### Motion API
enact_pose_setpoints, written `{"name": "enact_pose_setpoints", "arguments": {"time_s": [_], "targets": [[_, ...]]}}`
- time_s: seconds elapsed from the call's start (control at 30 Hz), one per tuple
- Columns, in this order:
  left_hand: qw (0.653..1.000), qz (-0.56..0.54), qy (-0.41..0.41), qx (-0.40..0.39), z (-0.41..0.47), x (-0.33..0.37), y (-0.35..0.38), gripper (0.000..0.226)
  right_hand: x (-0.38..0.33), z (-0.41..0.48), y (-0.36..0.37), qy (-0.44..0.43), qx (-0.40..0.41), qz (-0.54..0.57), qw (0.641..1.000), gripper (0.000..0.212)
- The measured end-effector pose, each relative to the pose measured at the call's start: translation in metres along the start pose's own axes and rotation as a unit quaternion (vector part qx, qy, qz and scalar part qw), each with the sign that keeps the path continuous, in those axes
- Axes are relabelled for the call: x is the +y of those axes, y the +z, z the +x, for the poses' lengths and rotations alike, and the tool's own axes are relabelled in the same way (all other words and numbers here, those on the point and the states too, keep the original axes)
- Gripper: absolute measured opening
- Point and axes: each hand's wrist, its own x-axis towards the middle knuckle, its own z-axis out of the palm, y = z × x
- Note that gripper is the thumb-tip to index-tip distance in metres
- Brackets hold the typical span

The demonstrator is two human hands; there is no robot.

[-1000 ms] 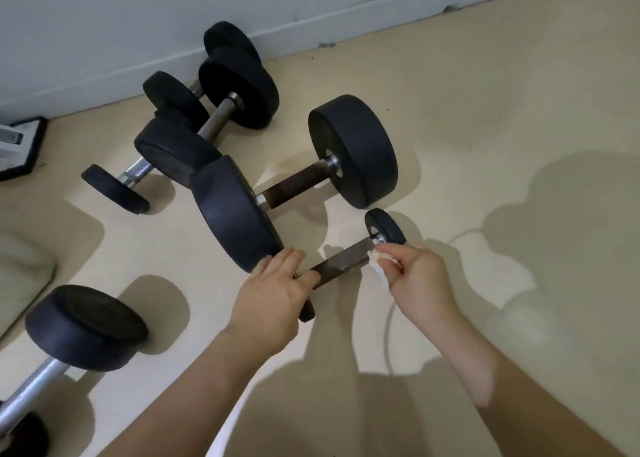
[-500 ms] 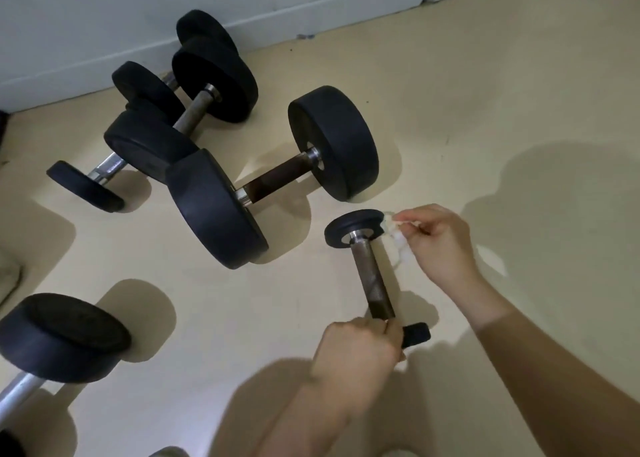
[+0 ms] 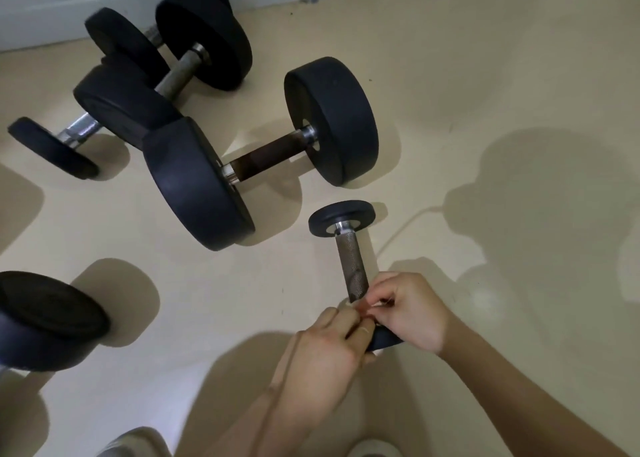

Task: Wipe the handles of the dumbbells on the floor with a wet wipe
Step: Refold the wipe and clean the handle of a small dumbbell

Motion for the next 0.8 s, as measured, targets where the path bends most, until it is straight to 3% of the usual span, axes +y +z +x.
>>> {"name": "enact_pose_setpoints", "arguments": {"time_s": [0.17, 0.23, 0.3, 0.37, 0.53, 0.6, 0.7, 0.73, 0.8], "targets": [[0.999, 0.028, 0.036, 0.022, 0.003, 0.007, -0.007, 0.043, -0.018, 0.064, -0.006, -0.020, 0.180, -0.003, 0.983, 0.005], [0.999, 0.011, 0.034, 0.017, 0.003, 0.008, -0.008, 0.044, -0.016, 0.055, -0.007, 0.003, 0.145, 0.022, 0.989, 0.008], [0.999, -0.002, 0.031, 0.020, 0.002, 0.010, -0.010, 0.044, -0.010, 0.017, -0.007, 0.017, 0.048, 0.006, 0.999, 0.024], [0.999, 0.000, 0.030, 0.018, 0.002, 0.012, -0.011, 0.044, -0.005, -0.002, -0.006, 0.026, 0.002, -0.017, 1.000, 0.036], [0.999, 0.002, 0.044, 0.022, 0.007, 0.021, -0.009, 0.043, -0.019, 0.062, -0.010, -0.004, 0.163, -0.018, 0.986, 0.005], [1.000, -0.007, 0.028, -0.001, 0.005, 0.021, -0.006, 0.047, -0.015, 0.054, -0.012, 0.023, 0.145, 0.013, 0.989, 0.006], [0.997, -0.040, -0.045, -0.049, 0.004, 0.018, -0.001, 0.060, -0.005, 0.002, -0.013, 0.055, 0.021, -0.015, 0.998, 0.014], [0.997, -0.035, -0.052, -0.052, 0.007, 0.018, 0.000, 0.062, -0.003, -0.005, -0.012, 0.056, 0.009, -0.018, 0.998, 0.015], [0.998, -0.003, -0.042, -0.052, 0.014, 0.020, -0.002, 0.065, -0.004, 0.014, -0.014, 0.032, 0.066, -0.029, 0.997, 0.011]]}}
